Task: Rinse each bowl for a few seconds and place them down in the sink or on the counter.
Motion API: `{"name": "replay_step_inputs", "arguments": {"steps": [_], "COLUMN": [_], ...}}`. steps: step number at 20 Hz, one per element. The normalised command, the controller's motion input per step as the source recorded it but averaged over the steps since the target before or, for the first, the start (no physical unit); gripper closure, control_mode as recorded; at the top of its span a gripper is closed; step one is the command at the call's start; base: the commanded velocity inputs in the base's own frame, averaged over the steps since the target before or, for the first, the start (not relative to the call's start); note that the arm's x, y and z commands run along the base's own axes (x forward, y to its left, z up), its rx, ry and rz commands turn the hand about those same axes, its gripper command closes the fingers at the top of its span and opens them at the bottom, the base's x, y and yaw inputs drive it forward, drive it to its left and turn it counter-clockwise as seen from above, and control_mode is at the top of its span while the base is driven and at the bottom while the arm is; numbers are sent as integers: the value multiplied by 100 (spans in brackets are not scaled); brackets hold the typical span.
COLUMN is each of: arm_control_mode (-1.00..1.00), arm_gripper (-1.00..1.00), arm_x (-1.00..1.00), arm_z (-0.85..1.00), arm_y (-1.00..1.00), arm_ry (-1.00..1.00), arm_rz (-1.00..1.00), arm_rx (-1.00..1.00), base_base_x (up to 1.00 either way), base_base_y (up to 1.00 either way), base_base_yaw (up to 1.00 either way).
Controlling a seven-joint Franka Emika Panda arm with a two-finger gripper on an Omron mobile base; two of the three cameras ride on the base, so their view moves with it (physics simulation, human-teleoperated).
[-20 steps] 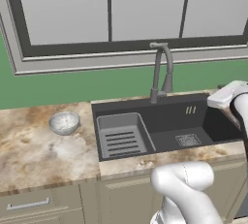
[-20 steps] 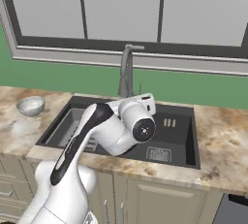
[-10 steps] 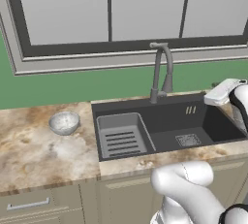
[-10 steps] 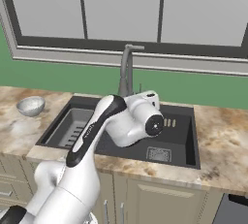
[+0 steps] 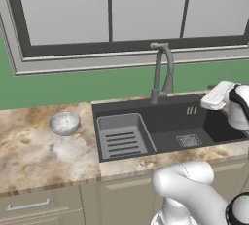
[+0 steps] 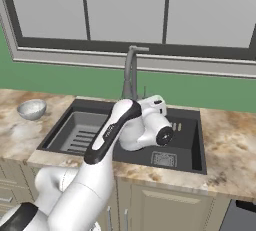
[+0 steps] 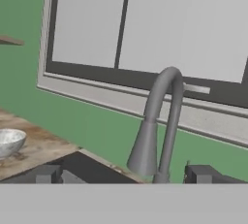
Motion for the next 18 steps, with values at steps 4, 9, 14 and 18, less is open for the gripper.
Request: {"name": "replay_step_inputs", "arguments": {"steps": [4,9,14,18], "arm_control_mode": [-100,-100,-100,-100], "arm_gripper": [-100,-100,-100,-100], "arm_x": [27,29,34,32], "arm_z": [-13,-5,-5,-1], "arm_y": [0,0,0,0], "arm_ry": [-10,-2,3,13], "arm_rz": [0,0,3,7], "arm_rx": [0,0,2,1], "base_base_x": [0,0,0,0], "base_base_y": [0,0,0,0], "base_base_yaw": [0,0,0,0]}}
